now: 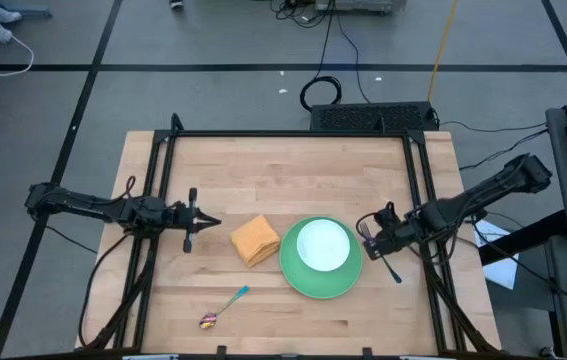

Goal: Set table place
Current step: Put the purple fork to the right of the light green plate

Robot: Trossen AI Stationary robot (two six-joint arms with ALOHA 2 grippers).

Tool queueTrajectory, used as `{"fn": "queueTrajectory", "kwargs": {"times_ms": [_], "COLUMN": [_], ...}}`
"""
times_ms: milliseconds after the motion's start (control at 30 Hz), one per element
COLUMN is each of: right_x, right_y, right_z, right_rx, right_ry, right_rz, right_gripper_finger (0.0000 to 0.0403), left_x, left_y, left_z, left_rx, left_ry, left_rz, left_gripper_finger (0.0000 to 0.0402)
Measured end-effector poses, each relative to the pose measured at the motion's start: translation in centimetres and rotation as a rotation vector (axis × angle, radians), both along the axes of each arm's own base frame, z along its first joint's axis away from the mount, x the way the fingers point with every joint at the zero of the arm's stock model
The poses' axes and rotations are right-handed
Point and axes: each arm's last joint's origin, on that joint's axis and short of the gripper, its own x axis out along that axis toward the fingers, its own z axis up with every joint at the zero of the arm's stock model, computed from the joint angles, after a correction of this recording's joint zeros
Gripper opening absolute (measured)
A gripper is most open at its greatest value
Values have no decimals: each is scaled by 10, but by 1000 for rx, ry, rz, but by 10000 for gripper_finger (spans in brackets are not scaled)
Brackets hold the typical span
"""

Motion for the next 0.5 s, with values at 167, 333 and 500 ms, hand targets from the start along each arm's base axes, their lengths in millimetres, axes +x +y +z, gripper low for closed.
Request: {"fn": "queueTrajectory", "kwargs": {"times_ms": [167, 333, 500], "right_x": [4, 5, 1], "right_y": [6, 15, 25], "right_z": [-4, -8, -11], "right_rx": [43, 38, -14], "right_ry": [4, 17, -17], "right_rz": [-87, -128, -172], "right_gripper_finger": [0, 0, 0], "left_x": [0, 0, 0], "left_y": [0, 0, 0], "left_z": [0, 0, 1], "left_rx": [-1, -2, -3], "left_ry": [-2, -3, -6], "left_rz": [0, 0, 0], "left_gripper_finger": [19, 19, 19]}}
